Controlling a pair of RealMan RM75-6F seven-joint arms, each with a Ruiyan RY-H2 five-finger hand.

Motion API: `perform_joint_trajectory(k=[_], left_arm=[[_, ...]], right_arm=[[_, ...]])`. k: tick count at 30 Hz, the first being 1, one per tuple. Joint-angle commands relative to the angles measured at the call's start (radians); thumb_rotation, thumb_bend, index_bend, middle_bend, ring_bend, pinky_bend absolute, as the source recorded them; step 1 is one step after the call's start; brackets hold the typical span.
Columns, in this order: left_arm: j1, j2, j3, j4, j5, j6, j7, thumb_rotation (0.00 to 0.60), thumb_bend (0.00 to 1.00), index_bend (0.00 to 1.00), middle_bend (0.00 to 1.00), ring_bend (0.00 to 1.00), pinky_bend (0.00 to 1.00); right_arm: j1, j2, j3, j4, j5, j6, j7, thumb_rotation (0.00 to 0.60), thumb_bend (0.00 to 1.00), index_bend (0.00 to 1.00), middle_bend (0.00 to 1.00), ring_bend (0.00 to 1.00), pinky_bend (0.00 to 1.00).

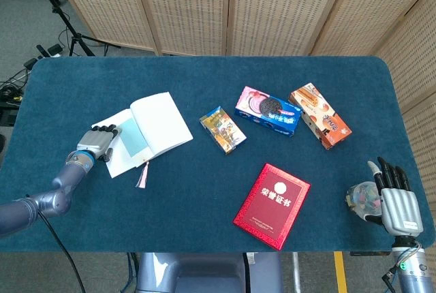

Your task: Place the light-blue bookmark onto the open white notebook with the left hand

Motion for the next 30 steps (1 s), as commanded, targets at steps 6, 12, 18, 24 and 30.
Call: perform_joint_trajectory(k=[6,12,18,24,30], left_arm=[[-0.003,-0.007,0.0,0.009,-0.002,0.003,0.002,0.6,0.65,0.0,0.0,0.0,0.0],[0.0,-0.007,-0.004,0.015,0.003,0.008,-0.001,0.6,0.65,0.0,0.0,0.0,0.0],[0.006,-0.01,-0.014,0.025,0.017,0.01,-0.009,0.6,0.65,0.0,0.0,0.0,0.0],[0.015,-0.002,-0.029,0.019,0.036,0.02,-0.023,0.6,0.65,0.0,0.0,0.0,0.0],[0.043,0.036,-0.063,-0.037,0.091,0.072,-0.06,0.6,0.64,0.0,0.0,0.0,0.0]], right_arm=[[-0.003,0.002,0.0,-0.001,-0.004,0.007,0.002,0.6,0.16,0.0,0.0,0.0,0.0],[-0.003,0.002,0.0,-0.002,-0.002,0.006,0.0,0.6,0.16,0.0,0.0,0.0,0.0],[-0.003,0.0,-0.001,-0.002,-0.002,0.006,-0.005,0.6,0.16,0.0,0.0,0.0,0.0],[-0.003,0.0,0.0,-0.001,-0.001,0.006,-0.004,0.6,0.16,0.0,0.0,0.0,0.0],[-0.004,0.001,0.001,0.0,0.0,0.006,-0.001,0.6,0.16,0.0,0.0,0.0,0.0]])
